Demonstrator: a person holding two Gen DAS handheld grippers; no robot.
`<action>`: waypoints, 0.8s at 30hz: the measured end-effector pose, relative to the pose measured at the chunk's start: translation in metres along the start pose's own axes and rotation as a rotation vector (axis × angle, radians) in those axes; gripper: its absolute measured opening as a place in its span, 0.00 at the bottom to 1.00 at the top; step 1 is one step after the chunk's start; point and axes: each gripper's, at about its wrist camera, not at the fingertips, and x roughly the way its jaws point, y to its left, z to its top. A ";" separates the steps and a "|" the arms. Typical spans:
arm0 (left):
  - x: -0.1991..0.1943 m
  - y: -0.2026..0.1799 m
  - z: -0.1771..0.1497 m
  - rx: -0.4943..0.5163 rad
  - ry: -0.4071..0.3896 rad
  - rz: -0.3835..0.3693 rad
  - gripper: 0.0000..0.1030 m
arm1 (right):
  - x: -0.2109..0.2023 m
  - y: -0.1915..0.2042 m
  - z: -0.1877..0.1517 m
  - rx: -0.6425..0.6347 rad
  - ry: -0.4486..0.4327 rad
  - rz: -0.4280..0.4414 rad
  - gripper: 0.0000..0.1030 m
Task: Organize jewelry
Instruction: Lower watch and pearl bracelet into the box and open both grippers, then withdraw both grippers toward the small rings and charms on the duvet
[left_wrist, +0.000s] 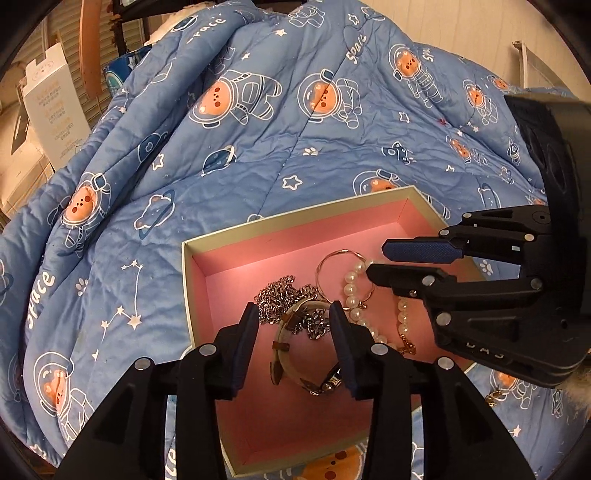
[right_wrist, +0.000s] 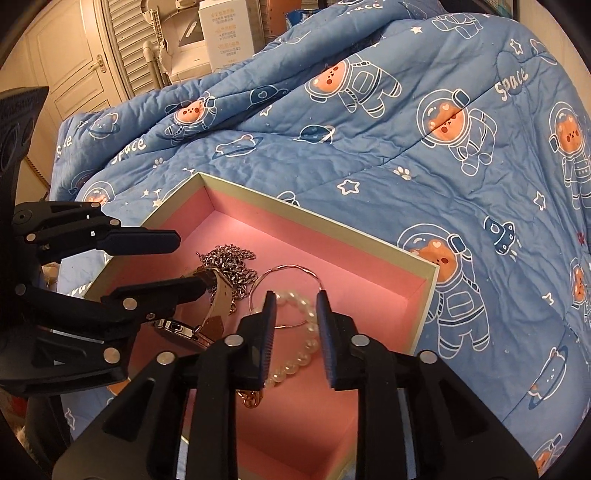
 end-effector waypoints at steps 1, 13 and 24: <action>-0.004 0.001 0.001 -0.010 -0.011 0.000 0.41 | -0.002 0.000 0.001 -0.005 -0.010 -0.005 0.36; -0.071 0.017 -0.028 -0.206 -0.244 -0.021 0.85 | -0.055 0.008 -0.007 -0.040 -0.186 -0.129 0.83; -0.090 -0.017 -0.104 -0.176 -0.270 0.006 0.92 | -0.100 0.001 -0.069 0.059 -0.236 -0.120 0.87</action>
